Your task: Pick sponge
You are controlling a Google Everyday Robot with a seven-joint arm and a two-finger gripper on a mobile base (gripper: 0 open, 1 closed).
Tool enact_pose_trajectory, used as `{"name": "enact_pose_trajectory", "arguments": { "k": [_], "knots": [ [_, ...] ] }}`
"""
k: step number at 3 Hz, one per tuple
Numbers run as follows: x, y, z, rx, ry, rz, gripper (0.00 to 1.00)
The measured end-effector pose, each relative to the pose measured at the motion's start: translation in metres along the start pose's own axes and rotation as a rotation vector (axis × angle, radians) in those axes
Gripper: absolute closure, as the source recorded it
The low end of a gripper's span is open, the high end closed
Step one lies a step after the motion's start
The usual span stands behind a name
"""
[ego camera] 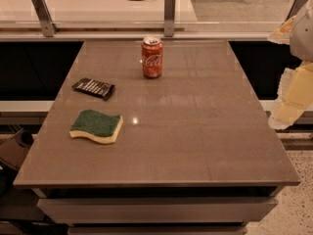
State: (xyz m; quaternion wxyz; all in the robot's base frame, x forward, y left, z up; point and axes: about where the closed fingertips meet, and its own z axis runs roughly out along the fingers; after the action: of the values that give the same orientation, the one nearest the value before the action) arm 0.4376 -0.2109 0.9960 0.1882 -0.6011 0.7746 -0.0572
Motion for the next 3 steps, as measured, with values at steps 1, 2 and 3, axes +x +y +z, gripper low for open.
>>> {"name": "enact_pose_trajectory", "arguments": {
  "k": [1,2,3],
  "knots": [
    [0.000,0.000,0.000,0.000,0.000,0.000,0.00],
    [-0.004,-0.001,0.001,0.000,-0.024,-0.001,0.00],
    [-0.017,0.002,0.024,-0.028,-0.114,0.001,0.00]
  ]
}}
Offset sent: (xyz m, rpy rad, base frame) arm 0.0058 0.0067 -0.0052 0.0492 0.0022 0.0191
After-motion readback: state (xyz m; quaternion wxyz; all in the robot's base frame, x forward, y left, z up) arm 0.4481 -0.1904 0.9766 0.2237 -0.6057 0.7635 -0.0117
